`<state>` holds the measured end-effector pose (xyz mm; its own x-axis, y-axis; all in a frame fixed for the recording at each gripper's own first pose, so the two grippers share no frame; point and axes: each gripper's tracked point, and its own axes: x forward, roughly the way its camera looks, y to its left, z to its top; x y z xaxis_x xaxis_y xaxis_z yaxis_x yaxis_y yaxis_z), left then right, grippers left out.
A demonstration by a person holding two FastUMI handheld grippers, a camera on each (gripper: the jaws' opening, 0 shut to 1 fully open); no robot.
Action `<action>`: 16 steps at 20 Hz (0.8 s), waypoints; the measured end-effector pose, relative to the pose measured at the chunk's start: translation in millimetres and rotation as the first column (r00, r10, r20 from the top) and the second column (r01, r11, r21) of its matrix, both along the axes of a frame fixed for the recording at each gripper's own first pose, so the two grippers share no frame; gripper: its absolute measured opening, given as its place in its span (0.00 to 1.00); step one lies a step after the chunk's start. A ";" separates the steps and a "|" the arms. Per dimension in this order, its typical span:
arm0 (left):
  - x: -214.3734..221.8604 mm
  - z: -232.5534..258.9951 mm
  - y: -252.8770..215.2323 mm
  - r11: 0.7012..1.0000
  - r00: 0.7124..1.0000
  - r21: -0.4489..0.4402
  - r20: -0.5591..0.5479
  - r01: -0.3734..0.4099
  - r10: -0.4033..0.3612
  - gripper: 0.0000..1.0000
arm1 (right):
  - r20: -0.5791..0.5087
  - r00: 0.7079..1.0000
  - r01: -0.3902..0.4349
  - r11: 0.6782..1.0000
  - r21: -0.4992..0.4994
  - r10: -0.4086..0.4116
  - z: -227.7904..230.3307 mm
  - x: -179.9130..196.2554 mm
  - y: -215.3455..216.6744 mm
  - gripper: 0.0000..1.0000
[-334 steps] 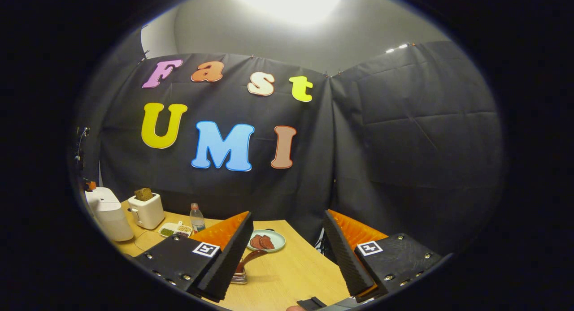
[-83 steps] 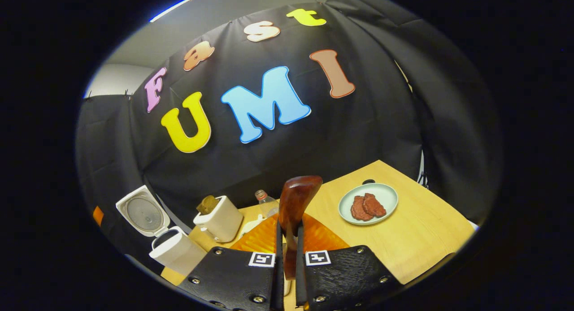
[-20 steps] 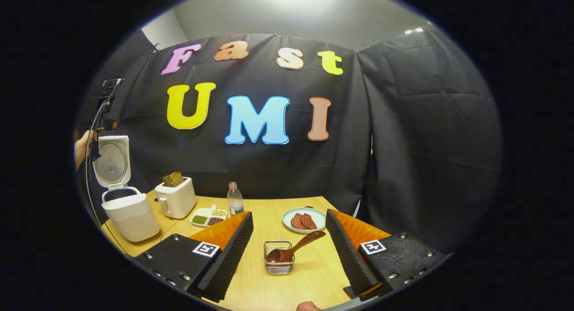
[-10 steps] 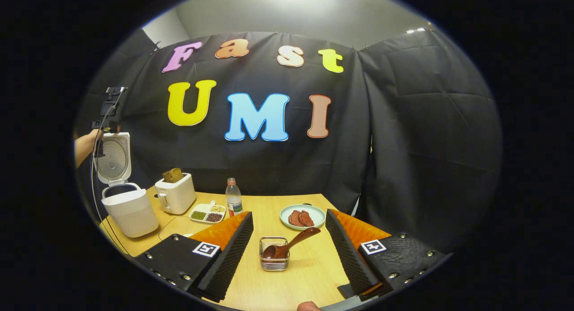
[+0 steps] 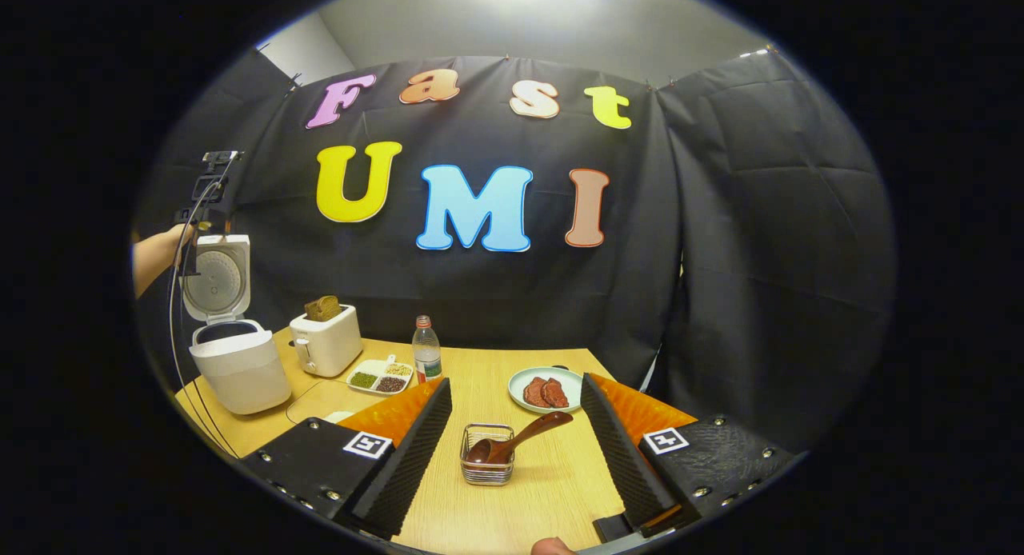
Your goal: Close the left gripper, press the button to open the rice cooker; take a wooden spoon from the chopstick holder with the right hand, scoop a spoonful of rice and pour it into the rice cooker, then put the wooden spoon back into the chopstick holder.
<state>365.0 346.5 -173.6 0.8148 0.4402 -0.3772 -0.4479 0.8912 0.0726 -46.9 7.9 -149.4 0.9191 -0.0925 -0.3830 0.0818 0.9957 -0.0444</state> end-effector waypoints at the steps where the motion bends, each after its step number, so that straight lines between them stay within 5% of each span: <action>1: -4.2 -0.9 -4.7 1.000 1.000 0.001 -0.005 0.001 -0.001 0.99 | -0.003 1.000 -0.009 1.000 0.000 0.009 -0.1 0.8 -3.8 0.98; 16: -85.5 -51.1 -95.0 1.000 0.995 -0.024 -0.101 0.016 -0.018 0.99 | 0.025 0.994 -0.103 0.994 0.035 0.102 1.0 2.3 -34.2 0.99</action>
